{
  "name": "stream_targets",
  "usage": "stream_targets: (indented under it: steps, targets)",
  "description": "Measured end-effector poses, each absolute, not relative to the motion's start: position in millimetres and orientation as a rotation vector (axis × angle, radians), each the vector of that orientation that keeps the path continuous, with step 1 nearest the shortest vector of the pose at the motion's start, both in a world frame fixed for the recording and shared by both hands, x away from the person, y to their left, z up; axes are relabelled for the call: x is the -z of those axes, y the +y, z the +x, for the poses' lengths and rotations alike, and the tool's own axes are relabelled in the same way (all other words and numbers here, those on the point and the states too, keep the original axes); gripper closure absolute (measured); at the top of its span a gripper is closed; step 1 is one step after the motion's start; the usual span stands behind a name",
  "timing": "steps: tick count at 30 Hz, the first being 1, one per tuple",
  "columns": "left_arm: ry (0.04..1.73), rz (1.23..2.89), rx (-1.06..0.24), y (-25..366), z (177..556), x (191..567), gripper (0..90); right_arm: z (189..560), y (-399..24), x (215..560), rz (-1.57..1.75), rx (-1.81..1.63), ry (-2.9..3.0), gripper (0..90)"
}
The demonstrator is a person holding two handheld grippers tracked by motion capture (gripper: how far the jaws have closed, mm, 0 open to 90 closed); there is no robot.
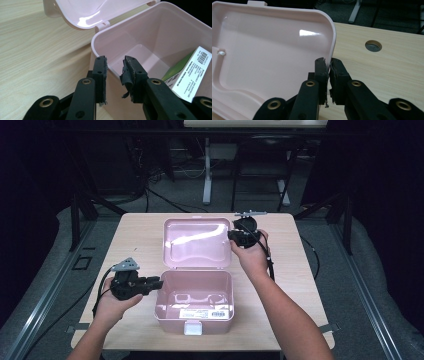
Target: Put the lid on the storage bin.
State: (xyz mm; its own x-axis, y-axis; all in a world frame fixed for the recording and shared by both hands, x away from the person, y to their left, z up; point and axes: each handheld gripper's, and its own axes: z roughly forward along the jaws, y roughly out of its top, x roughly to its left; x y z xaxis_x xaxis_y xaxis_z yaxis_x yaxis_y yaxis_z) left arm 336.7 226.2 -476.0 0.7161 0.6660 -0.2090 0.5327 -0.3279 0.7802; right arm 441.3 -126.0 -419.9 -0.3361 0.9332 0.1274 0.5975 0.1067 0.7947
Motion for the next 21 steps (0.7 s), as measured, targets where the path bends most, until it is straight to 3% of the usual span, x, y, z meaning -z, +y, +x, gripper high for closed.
stream_targets:
  steps: [21]
  targets:
    - [0.928, 2.003, -0.181, 226, 337, 476, 71.8, 403, -128, 398, 1.34, -1.161, 1.956, 85.7]
